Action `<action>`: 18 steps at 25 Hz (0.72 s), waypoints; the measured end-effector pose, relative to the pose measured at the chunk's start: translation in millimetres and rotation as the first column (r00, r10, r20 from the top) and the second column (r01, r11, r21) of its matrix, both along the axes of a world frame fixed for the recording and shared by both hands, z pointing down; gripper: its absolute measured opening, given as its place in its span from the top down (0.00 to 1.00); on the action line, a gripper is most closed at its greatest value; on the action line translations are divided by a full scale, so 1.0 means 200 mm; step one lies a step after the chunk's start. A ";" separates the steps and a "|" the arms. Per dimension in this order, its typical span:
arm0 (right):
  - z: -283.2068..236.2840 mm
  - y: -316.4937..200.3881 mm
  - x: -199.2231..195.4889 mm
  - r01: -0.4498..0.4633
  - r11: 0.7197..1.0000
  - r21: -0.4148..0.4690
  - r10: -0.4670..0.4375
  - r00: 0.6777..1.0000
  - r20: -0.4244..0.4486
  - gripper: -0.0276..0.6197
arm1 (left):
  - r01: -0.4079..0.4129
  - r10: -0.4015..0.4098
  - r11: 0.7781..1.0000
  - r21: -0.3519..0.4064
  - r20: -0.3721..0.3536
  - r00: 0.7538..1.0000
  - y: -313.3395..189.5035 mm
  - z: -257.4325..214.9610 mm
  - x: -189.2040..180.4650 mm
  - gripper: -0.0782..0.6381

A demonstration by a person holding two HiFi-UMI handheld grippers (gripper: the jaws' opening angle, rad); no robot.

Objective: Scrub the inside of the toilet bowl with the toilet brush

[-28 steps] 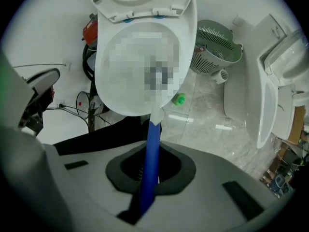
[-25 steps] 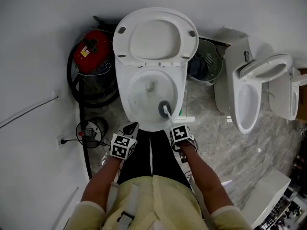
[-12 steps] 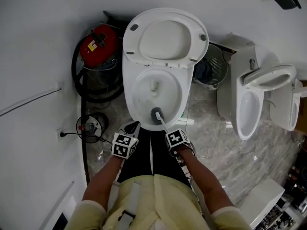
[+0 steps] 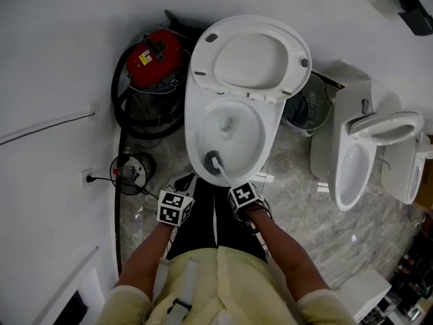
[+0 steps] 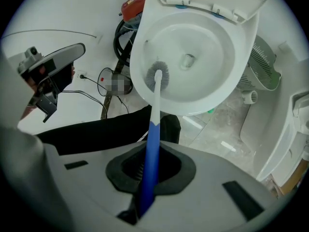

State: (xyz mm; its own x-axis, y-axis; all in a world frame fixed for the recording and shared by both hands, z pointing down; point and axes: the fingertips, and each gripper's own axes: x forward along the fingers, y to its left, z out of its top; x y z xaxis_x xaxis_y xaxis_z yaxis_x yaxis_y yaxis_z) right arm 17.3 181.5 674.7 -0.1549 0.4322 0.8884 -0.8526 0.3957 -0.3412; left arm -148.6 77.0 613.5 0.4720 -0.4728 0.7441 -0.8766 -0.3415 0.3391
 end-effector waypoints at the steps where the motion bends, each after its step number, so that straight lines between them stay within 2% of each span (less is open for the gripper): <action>1: 0.00 -0.02 -0.02 0.007 1.000 0.005 -0.007 1.000 0.007 0.92 | 0.011 -0.011 1.000 0.000 0.002 1.000 0.00 0.00 -0.01 0.87; 10: 0.02 -0.21 -0.14 0.045 0.997 0.057 -0.047 0.998 0.040 0.92 | 0.096 -0.096 0.995 0.009 0.014 0.995 0.00 -0.03 -0.07 0.87; 18: 0.06 -0.39 -0.21 0.017 0.996 0.083 -0.022 0.998 0.065 0.92 | 0.138 -0.138 0.990 0.022 0.033 0.990 -0.05 -0.08 -0.10 0.87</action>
